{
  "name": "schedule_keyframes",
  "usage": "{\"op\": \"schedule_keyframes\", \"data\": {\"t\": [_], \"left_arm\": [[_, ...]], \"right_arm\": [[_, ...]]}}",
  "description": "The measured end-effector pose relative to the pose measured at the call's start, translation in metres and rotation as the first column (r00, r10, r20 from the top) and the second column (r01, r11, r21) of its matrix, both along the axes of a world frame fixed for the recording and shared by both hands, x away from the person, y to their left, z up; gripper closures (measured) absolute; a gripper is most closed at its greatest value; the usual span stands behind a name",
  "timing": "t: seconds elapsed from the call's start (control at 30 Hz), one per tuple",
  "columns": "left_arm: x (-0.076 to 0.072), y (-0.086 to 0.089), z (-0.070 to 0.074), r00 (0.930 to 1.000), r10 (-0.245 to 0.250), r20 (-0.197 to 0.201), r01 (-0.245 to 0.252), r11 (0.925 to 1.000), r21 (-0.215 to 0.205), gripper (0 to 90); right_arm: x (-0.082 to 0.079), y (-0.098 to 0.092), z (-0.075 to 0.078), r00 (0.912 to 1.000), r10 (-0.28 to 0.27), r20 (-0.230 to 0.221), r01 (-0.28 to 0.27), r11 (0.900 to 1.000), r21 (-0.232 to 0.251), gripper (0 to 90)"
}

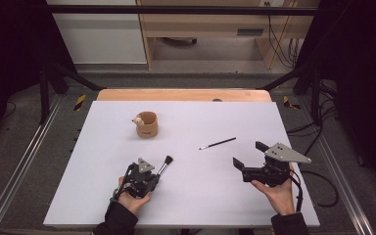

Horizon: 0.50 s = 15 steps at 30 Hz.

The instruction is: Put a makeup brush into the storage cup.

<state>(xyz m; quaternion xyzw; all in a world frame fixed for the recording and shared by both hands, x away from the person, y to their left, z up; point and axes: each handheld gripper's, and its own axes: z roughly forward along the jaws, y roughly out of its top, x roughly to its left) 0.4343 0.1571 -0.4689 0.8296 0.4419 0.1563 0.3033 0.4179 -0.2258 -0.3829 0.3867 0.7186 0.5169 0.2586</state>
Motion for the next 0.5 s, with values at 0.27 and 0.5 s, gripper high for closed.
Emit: {"op": "schedule_keyframes", "data": {"t": [0.27, 0.5], "left_arm": [[0.0014, 0.0003, 0.0012, 0.9994, -0.035, -0.005, 0.035, 0.9993, 0.013, 78.6], [0.0038, 0.0013, 0.0056, 0.9977, -0.066, -0.02, 0.066, 0.9978, 0.003, 68.0]], "right_arm": [[0.0002, 0.0001, -0.0003, 1.0, 0.001, 0.0, -0.001, 1.0, 0.0, 6.1], [0.0002, -0.0003, -0.0002, 1.0, -0.001, 0.0, 0.001, 1.0, 0.0, 6.1]]}}
